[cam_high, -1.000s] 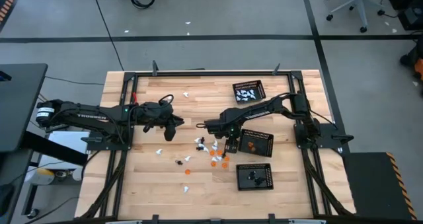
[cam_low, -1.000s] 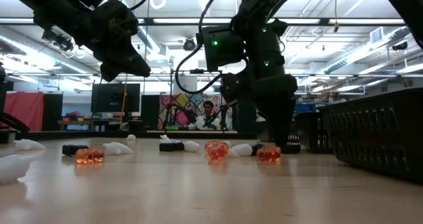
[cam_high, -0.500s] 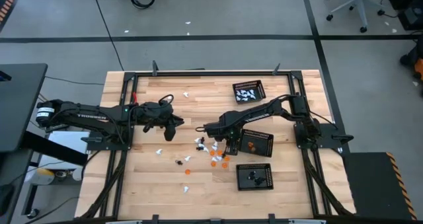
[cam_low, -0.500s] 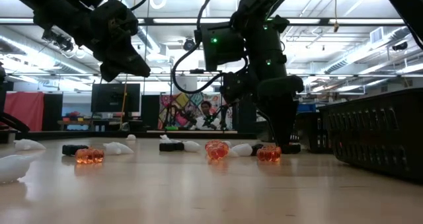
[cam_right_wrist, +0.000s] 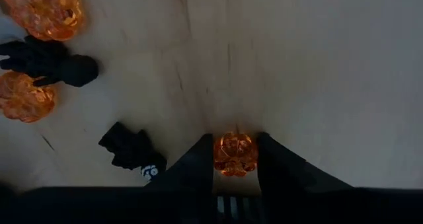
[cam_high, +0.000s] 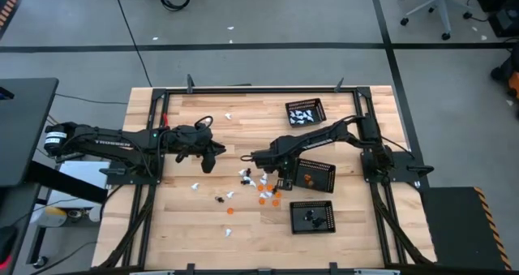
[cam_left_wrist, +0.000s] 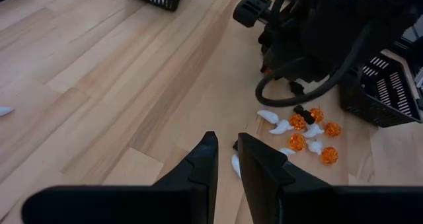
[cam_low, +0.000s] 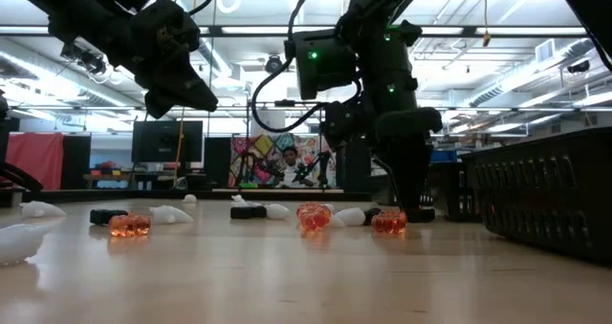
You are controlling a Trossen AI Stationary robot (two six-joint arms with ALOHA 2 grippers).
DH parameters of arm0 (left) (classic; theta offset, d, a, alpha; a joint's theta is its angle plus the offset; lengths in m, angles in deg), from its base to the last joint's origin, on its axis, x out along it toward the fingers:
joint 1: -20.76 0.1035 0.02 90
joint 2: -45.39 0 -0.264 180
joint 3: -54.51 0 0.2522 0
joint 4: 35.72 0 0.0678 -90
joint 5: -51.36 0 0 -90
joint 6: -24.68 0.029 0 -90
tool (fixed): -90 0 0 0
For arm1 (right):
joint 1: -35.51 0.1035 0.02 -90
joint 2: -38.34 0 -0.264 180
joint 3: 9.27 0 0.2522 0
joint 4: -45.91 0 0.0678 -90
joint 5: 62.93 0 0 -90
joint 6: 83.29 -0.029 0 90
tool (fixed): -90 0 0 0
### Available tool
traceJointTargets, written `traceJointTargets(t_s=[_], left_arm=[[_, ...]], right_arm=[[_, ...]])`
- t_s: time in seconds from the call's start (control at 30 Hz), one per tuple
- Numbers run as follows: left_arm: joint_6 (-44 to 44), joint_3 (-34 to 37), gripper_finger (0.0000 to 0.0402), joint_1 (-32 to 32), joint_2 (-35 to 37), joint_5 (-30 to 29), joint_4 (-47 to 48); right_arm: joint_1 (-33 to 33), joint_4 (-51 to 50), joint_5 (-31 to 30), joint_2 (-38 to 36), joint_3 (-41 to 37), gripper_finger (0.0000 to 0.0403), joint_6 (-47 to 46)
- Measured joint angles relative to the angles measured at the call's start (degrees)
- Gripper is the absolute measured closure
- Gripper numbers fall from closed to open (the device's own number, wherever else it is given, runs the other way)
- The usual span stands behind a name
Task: Sort Halloween decoration
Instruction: Put the orange pumpkin toy into the center black bin
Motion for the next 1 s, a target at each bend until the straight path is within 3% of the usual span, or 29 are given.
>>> traceJointTargets(t_s=[0.63,0.73,1.0], left_arm=[[-1.51,0.00,0.0333,0.00,0.01,0.00,-0.04],[-2.00,0.00,0.0333,0.01,0.00,0.01,-0.05],[-5.82,0.00,0.0333,2.70,0.00,-0.60,-0.95]], right_arm=[[1.30,1.00,6.00,-16.93,-0.19,0.0299,2.41],[2.30,1.07,4.86,-21.27,-4.59,0.0299,0.84],[4.91,11.02,4.15,-31.97,-25.48,0.0297,-6.34]])
